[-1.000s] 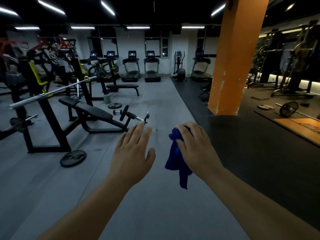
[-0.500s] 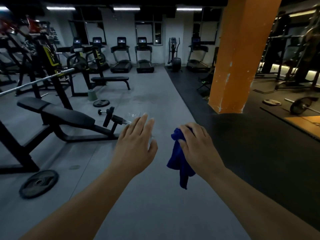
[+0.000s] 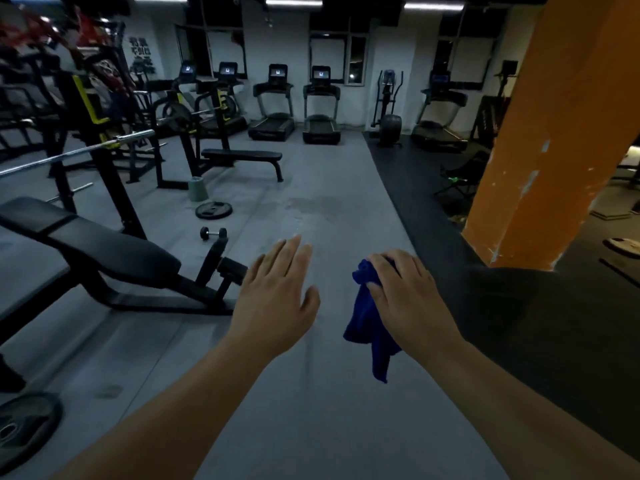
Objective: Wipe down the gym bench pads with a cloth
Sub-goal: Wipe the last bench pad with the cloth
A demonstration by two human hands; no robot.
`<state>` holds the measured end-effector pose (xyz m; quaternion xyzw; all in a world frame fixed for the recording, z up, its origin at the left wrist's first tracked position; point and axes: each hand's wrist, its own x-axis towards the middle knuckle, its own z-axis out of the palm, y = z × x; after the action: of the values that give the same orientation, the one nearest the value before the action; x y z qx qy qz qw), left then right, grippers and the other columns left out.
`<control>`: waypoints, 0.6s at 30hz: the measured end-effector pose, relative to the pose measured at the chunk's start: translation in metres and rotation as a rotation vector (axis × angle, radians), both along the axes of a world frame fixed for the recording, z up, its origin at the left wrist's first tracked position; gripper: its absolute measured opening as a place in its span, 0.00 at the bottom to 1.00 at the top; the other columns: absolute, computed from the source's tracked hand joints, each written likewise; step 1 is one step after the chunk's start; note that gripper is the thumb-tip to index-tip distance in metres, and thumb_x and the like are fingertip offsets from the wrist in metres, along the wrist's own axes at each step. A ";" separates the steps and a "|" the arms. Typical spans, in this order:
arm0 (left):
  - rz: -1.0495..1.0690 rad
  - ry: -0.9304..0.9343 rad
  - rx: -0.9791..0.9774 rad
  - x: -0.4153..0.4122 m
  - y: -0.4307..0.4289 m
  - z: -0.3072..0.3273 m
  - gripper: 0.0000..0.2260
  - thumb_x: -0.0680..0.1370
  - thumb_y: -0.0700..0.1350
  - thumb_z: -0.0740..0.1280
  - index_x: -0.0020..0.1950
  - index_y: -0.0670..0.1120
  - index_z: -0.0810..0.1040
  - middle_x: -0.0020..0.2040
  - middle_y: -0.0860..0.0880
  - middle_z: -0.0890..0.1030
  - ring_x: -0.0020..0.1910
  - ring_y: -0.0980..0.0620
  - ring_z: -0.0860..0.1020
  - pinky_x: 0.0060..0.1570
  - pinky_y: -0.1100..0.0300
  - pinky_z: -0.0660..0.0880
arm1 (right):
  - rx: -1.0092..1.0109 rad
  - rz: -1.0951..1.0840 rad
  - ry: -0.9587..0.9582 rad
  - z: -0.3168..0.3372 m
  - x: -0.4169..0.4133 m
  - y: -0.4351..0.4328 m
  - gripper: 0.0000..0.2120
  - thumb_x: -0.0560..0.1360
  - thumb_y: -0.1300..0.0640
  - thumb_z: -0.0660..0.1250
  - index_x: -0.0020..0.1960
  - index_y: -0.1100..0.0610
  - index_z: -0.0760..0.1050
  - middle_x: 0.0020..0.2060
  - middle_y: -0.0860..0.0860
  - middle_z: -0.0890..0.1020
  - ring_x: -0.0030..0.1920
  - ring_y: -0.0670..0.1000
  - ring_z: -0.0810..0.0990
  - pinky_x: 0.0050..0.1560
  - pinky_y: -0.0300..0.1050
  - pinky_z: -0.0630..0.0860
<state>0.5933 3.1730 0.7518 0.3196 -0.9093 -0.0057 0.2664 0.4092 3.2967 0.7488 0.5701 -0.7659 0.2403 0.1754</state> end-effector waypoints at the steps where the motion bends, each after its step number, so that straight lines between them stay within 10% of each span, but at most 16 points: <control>1: 0.001 -0.005 -0.001 -0.020 -0.035 -0.005 0.29 0.82 0.55 0.56 0.81 0.50 0.52 0.82 0.49 0.52 0.81 0.51 0.49 0.78 0.52 0.46 | -0.005 -0.001 0.003 -0.004 -0.021 -0.034 0.16 0.81 0.54 0.61 0.68 0.55 0.70 0.62 0.51 0.72 0.61 0.53 0.73 0.62 0.49 0.70; 18: 0.047 -0.004 -0.030 -0.375 -0.538 0.000 0.30 0.83 0.54 0.56 0.82 0.49 0.50 0.82 0.49 0.50 0.81 0.51 0.48 0.79 0.52 0.46 | -0.077 0.082 -0.008 -0.004 -0.376 -0.550 0.17 0.80 0.51 0.59 0.68 0.55 0.71 0.62 0.50 0.72 0.61 0.53 0.72 0.62 0.47 0.69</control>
<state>0.2183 2.6352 0.7521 0.3370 -0.9020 0.0150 0.2694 0.0328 2.7464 0.7445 0.5930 -0.7327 0.2786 0.1841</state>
